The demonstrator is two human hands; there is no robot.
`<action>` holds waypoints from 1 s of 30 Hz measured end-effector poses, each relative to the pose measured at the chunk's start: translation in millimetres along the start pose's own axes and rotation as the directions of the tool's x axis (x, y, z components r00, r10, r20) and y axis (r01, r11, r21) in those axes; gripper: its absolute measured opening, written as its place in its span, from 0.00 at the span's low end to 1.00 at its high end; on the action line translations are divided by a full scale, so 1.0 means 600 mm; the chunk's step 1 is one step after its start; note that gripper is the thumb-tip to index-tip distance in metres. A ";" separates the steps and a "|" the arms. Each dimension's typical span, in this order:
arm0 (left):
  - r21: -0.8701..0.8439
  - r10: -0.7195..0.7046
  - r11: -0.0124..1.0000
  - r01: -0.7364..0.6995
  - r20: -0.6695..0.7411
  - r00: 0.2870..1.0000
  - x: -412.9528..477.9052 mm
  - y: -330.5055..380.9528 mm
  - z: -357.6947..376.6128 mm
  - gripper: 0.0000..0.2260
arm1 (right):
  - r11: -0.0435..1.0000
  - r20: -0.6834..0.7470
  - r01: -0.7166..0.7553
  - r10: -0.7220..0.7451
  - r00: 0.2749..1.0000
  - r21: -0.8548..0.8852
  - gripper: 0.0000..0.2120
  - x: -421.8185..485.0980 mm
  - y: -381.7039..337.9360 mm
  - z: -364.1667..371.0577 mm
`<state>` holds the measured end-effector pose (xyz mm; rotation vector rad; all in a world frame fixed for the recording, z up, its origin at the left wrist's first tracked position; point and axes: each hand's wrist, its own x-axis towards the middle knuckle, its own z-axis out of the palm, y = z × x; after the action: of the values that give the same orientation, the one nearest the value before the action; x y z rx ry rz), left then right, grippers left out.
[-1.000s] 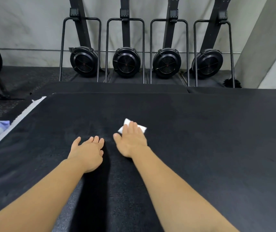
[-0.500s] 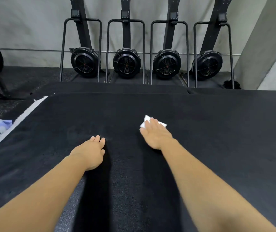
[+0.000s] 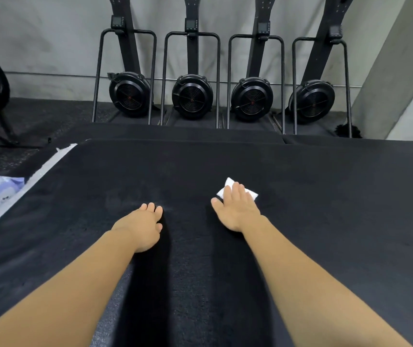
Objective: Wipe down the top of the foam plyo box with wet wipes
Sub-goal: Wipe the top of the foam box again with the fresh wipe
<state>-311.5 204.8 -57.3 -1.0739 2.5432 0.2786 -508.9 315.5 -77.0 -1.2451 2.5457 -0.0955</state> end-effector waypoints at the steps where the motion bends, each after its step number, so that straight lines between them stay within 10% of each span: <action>1: 0.001 -0.001 1.000 0.001 0.000 1.000 -0.001 0.001 0.000 0.24 | 1.000 0.008 0.031 -0.031 0.999 0.002 0.33 -0.007 -0.020 0.007; 15: 0.002 0.024 1.000 -0.024 -0.043 0.999 -0.010 0.001 0.000 0.23 | 0.950 0.078 0.308 -0.311 0.947 0.048 0.29 -0.041 -0.124 0.037; 30: 0.022 0.035 0.999 -0.034 -0.027 0.999 0.002 -0.004 0.005 0.24 | 0.993 -0.016 -0.051 0.049 0.999 -0.106 0.26 0.003 0.088 -0.022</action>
<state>-309.6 203.3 -60.7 -1.0333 2.5849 0.2462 -554.2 345.7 -74.8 -1.2212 2.6221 0.0438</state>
